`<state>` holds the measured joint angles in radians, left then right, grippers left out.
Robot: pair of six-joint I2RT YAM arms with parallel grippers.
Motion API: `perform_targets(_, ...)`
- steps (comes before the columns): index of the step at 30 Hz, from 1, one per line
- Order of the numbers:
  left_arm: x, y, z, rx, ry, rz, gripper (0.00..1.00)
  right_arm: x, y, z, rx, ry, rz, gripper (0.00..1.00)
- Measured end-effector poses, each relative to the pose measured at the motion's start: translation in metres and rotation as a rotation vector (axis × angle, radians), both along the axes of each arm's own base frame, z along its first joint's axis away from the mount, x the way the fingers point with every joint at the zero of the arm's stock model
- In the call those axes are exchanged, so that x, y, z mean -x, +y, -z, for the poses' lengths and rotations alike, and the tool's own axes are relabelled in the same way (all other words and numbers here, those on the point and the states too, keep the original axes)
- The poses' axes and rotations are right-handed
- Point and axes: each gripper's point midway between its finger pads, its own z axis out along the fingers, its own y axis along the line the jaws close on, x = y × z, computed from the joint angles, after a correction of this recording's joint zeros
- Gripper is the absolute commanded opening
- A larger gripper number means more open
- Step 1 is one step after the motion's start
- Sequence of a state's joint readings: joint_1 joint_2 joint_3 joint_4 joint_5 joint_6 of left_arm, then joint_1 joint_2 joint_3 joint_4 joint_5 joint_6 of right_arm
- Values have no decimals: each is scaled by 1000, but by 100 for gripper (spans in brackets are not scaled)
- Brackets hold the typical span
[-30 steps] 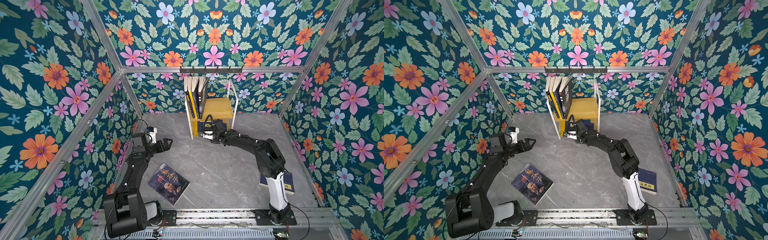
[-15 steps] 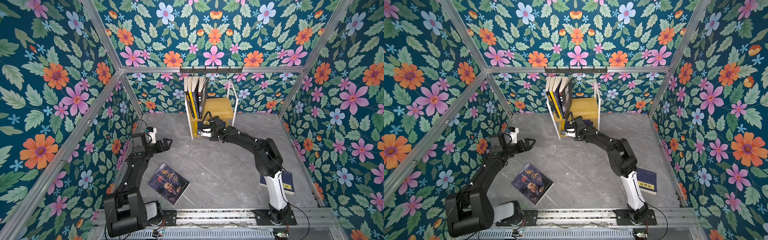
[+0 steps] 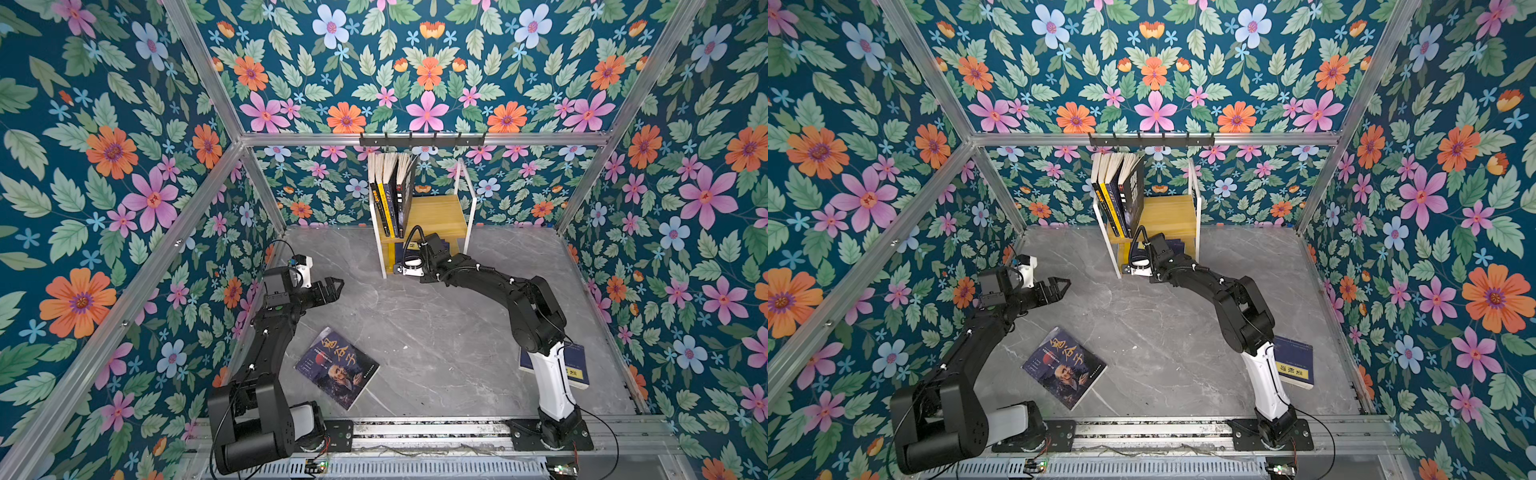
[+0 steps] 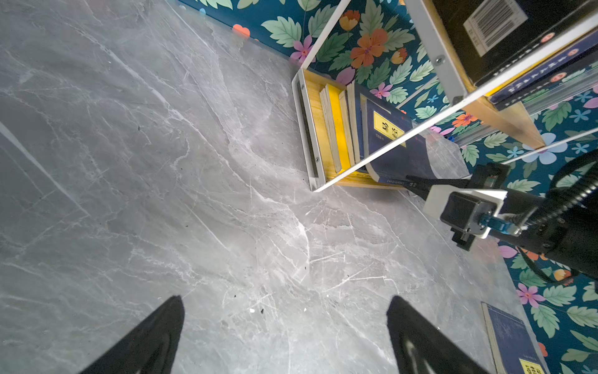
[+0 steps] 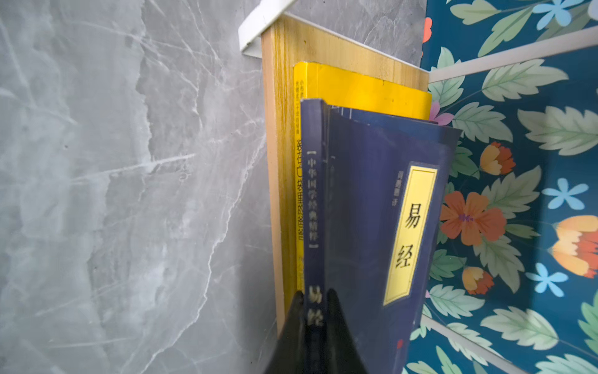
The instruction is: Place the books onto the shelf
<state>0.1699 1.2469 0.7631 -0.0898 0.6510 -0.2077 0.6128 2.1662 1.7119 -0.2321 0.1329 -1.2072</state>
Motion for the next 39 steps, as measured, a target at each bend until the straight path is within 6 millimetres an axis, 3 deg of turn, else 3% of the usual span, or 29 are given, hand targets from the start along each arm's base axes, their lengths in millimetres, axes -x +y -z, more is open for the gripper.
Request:
perform_targets(4, 0, 0, -1, 0, -2, 0, 100, 5, 1, 4, -2, 24, -19, 48)
perform_targets(9, 0, 0, -1, 0, -4, 0, 100, 19, -6, 8, 15, 89, -30, 69)
perform_targets(13, 0, 0, -1, 0, -4, 0, 100, 20, -18, 4, 10, 112, -7, 71)
perform_targets(20, 0, 1, -2, 0, -5, -3, 100, 22, -43, 18, 39, 158, 40, 75)
perform_targets(25, 0, 2, -2, 1, -6, -8, 100, 14, -66, 16, 55, 141, 95, 76)
perform_targets(39, 1, 3, -1, 2, -4, -9, 100, -19, -70, 5, 52, 39, 128, 71)
